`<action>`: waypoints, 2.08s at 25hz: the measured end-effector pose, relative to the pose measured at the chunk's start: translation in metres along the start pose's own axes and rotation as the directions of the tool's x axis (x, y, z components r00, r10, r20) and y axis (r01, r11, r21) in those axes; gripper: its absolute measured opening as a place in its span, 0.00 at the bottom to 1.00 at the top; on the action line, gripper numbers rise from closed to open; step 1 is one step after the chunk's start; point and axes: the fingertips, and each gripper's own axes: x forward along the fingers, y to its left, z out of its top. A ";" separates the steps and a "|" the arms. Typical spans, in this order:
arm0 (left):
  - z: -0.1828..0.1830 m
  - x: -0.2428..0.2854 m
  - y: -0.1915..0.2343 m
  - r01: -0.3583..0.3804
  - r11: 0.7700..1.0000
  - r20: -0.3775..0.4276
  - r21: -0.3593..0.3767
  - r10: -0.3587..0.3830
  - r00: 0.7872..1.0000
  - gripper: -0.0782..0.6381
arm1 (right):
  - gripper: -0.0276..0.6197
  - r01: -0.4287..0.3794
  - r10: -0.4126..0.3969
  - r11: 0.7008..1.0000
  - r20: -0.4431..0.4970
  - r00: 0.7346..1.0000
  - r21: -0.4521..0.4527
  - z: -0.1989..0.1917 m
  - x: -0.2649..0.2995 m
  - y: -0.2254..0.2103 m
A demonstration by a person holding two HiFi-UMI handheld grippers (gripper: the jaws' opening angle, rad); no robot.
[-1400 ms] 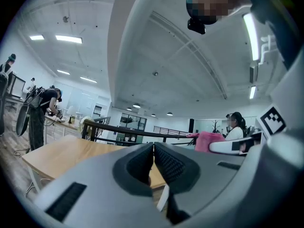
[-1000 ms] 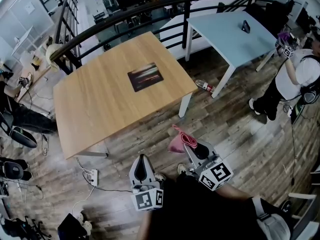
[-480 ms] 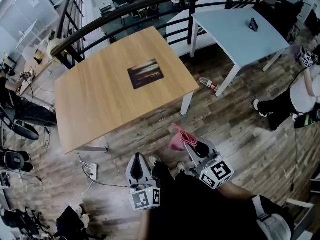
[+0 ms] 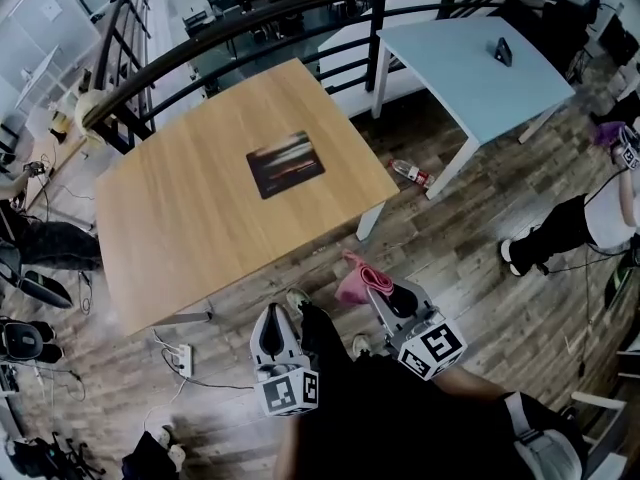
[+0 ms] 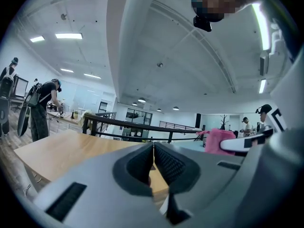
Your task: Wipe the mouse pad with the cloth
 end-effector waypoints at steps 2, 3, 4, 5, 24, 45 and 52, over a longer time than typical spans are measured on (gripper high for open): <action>0.004 0.023 0.010 0.016 1.000 -0.005 -0.005 -0.016 1.000 0.14 | 0.14 0.010 -0.010 1.000 -0.003 1.000 -0.002 0.005 0.021 -0.003; 0.007 0.034 0.015 0.023 1.000 -0.010 -0.009 -0.024 1.000 0.14 | 0.14 0.014 -0.014 1.000 -0.005 1.000 -0.003 0.008 0.033 -0.004; 0.010 0.046 0.021 0.030 0.999 -0.015 -0.012 -0.030 0.999 0.14 | 0.14 0.018 -0.018 1.000 -0.007 1.000 -0.004 0.010 0.045 -0.005; 0.011 0.057 0.029 0.035 0.999 -0.020 -0.014 -0.035 0.999 0.14 | 0.14 0.023 -0.023 1.000 -0.010 1.000 -0.004 0.012 0.058 -0.006; 0.018 0.222 0.172 0.143 0.988 -0.168 -0.056 -0.150 0.974 0.14 | 0.14 0.119 -0.117 0.993 -0.104 0.988 0.017 0.031 0.275 -0.005; -0.037 0.314 0.185 0.079 0.996 -0.347 -0.048 -0.090 0.933 0.14 | 0.14 -0.034 0.039 0.999 -0.182 0.982 0.035 0.036 0.409 -0.060; -0.089 0.356 0.171 0.064 0.997 -0.429 -0.036 -0.073 0.900 0.14 | 0.14 -0.110 0.121 0.992 -0.245 0.962 0.059 0.015 0.456 -0.089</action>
